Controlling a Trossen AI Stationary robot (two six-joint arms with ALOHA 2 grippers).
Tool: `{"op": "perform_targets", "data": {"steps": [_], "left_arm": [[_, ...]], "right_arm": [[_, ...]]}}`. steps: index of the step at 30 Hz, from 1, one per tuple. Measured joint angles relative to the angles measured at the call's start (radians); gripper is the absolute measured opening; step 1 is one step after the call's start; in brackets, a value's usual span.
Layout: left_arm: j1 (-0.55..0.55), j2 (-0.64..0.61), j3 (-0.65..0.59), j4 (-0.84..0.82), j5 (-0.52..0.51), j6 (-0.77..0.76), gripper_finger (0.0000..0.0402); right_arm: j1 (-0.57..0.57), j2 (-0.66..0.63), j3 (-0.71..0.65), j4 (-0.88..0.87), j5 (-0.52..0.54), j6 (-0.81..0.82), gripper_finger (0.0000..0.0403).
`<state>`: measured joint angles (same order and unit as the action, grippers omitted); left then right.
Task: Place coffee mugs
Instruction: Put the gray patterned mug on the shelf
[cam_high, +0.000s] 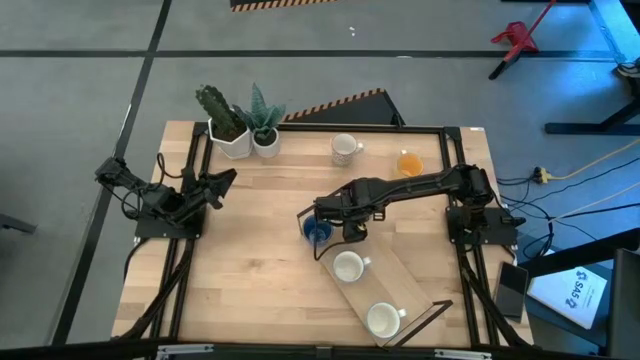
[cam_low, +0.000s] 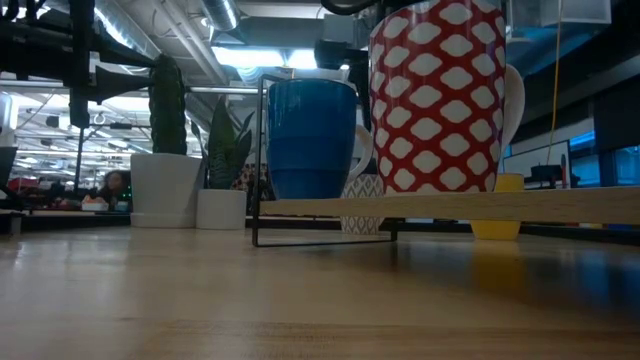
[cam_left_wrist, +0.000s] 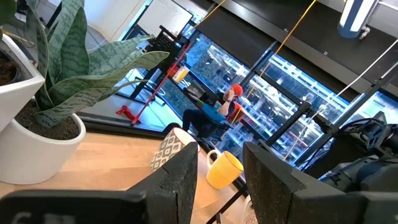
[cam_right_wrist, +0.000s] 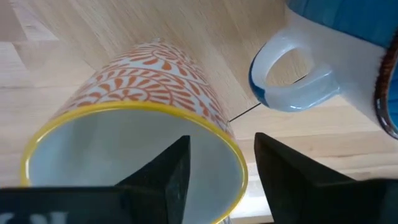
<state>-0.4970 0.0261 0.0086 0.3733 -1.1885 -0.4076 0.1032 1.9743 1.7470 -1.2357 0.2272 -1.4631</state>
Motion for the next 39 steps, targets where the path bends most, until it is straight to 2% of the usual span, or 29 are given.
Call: {"op": "perform_targets", "data": {"steps": [8,16,22,27,30,34,39], "left_arm": [[0.000,0.000,0.000,0.000,0.000,0.000,0.0121],[0.000,0.000,0.000,0.000,0.000,0.000,0.0121],[0.000,0.000,0.000,0.000,0.000,-0.002,0.0121],[0.000,0.000,0.000,0.000,0.000,-0.009,0.0121],[0.000,0.000,0.000,0.000,0.000,-0.009,0.0121],[0.000,0.000,0.000,0.000,0.000,-0.007,0.0121],[0.000,0.000,0.000,0.000,0.000,-0.004,0.0121]], "right_arm": [[-0.002,-0.002,0.078,-0.029,-0.003,0.019,0.0165],[-0.007,-0.002,0.218,-0.171,-0.002,0.043,0.0165],[-0.029,-0.002,0.328,-0.280,0.008,0.258,0.0165],[-0.139,-0.002,0.413,-0.304,0.004,0.462,0.0165],[-0.232,-0.003,0.435,-0.240,0.000,0.526,0.0165],[-0.351,0.013,0.435,-0.056,-0.017,0.663,0.0165],[-0.423,0.108,0.434,0.081,-0.030,0.810,0.0165]]}}
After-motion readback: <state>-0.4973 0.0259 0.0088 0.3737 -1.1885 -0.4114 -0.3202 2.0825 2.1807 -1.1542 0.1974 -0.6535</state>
